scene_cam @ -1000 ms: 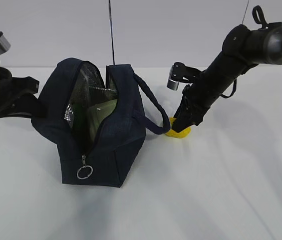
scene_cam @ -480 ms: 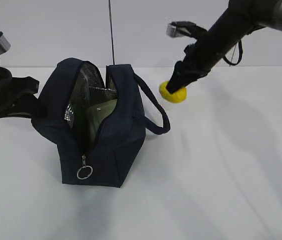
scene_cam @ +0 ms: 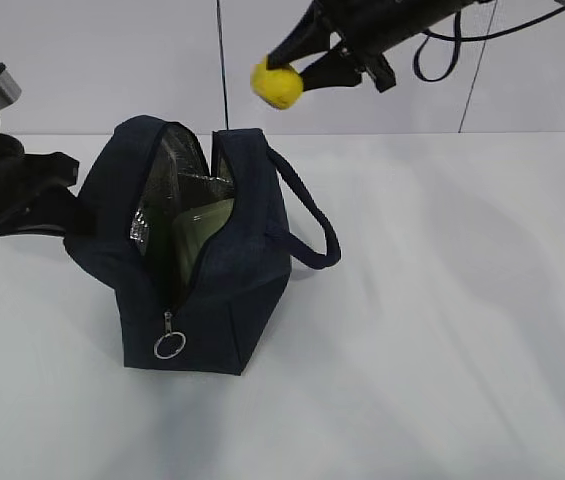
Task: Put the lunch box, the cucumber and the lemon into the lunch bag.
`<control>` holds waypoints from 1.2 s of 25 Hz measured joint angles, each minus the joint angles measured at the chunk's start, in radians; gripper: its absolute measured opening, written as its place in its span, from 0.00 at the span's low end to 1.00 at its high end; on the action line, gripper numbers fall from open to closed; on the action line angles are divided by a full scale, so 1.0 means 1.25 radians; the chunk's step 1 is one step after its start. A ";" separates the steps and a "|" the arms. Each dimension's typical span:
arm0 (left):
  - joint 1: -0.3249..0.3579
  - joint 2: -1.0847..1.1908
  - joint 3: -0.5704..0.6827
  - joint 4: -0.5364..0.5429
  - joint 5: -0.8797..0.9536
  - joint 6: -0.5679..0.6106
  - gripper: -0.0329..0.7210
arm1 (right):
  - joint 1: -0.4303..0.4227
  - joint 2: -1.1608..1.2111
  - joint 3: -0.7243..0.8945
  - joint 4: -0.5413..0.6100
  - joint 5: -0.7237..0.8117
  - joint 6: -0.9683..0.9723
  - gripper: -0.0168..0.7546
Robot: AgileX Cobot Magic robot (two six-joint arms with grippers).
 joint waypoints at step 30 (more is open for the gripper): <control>0.001 0.000 0.000 -0.023 0.006 0.000 0.07 | 0.160 -0.019 -0.003 -0.110 0.007 -0.014 0.59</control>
